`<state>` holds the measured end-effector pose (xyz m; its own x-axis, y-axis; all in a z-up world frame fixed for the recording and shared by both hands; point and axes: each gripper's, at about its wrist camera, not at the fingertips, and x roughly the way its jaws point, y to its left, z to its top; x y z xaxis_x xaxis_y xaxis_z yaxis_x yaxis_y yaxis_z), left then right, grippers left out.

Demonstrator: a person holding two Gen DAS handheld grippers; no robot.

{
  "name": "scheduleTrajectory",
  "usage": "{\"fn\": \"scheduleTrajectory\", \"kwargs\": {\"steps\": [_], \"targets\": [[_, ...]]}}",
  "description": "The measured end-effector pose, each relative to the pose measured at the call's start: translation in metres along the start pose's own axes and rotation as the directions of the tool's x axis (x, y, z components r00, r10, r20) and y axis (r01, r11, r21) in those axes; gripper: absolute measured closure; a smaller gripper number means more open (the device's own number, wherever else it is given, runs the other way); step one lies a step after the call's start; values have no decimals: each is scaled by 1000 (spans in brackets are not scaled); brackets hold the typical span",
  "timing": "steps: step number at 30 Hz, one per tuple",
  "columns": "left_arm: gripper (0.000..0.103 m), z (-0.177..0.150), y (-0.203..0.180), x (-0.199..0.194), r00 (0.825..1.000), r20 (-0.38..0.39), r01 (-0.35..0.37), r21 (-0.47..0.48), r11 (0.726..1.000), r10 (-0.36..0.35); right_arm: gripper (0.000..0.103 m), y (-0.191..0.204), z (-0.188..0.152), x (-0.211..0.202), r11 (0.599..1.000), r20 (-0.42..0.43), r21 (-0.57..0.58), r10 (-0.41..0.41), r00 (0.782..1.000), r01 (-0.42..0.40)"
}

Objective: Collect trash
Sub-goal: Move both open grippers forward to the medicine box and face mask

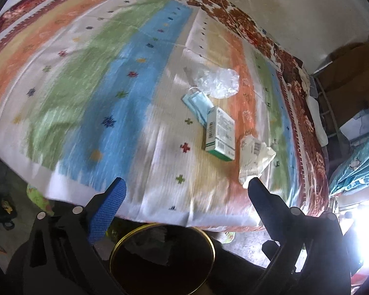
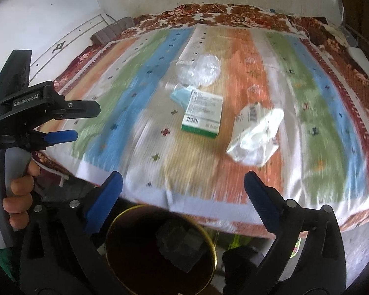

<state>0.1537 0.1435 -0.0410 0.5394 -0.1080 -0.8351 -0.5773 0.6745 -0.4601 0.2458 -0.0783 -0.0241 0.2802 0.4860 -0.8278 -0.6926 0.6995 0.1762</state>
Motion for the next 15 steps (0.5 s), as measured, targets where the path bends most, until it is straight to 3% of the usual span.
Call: {"fn": "scheduleTrajectory", "kwargs": {"steps": [5,10,15], "targets": [[6,19,-6,12,1000,14,-7,17,1000,7,9,-7,12,15,1000,-15,22,2,1000,-2],[6,41,-6,20,994,78,-72,23,997,70,9,-4,23,29,1000,-21,15,-1,1000,1],[6,57,4,37,999,49,-17,-50,999,20,9,1,34,44,1000,-20,-3,-11,1000,11]]}}
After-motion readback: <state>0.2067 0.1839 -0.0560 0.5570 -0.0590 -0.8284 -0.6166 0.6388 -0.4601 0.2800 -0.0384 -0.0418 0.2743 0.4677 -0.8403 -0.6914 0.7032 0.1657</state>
